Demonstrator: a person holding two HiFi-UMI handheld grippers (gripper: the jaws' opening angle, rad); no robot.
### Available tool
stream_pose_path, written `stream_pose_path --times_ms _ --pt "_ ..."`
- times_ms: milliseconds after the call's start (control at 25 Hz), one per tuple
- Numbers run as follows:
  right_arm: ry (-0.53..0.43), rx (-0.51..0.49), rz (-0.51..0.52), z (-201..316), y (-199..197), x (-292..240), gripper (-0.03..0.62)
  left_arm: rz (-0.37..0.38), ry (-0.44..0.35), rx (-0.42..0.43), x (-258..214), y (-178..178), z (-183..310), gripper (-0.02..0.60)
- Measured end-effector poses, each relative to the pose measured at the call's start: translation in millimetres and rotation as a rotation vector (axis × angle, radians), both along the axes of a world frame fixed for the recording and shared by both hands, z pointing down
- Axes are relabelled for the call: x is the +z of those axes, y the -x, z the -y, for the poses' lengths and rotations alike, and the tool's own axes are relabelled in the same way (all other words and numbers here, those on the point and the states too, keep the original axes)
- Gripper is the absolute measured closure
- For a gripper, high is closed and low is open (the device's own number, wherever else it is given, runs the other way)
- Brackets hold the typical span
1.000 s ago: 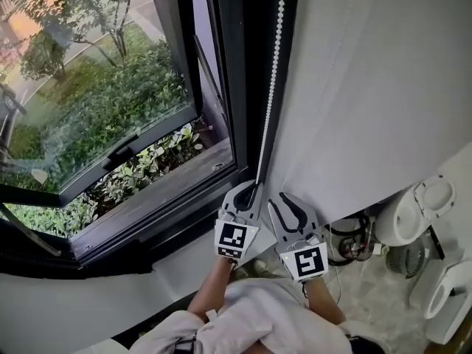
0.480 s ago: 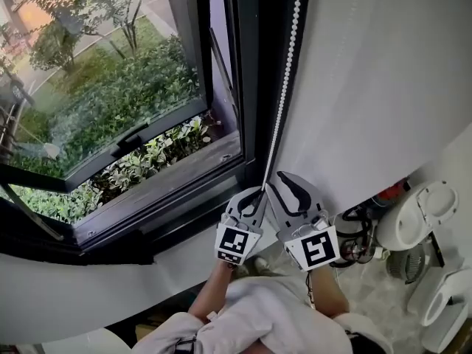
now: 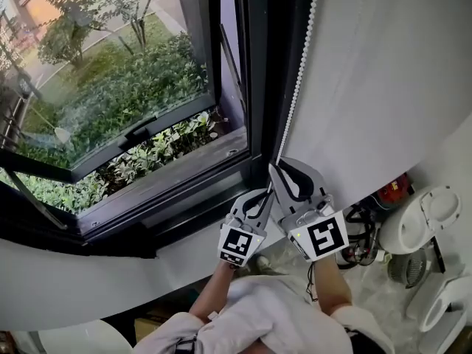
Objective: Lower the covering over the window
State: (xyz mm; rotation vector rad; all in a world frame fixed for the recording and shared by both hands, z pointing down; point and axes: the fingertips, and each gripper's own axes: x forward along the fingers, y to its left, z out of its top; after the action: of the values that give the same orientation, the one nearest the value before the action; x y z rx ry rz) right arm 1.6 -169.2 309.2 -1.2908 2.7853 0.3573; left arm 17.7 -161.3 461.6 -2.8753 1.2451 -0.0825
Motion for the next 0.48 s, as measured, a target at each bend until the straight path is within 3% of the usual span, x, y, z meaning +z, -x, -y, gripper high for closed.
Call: stream_pose_path --times_ms 120,320,480 --pt "0.026 -0.023 0.016 -2 2 2 0.597 0.002 0.001 0.003 2 -1 -3 0.565" --pt "0.078 -0.047 0.074 -2 2 9 0.599 -0.003 0.008 -0.007 8 4 -6 0.565" --pt "0.109 -0.041 0.063 -1 4 24 0.600 0.023 0.036 -0.010 23 5 -7 0.565"
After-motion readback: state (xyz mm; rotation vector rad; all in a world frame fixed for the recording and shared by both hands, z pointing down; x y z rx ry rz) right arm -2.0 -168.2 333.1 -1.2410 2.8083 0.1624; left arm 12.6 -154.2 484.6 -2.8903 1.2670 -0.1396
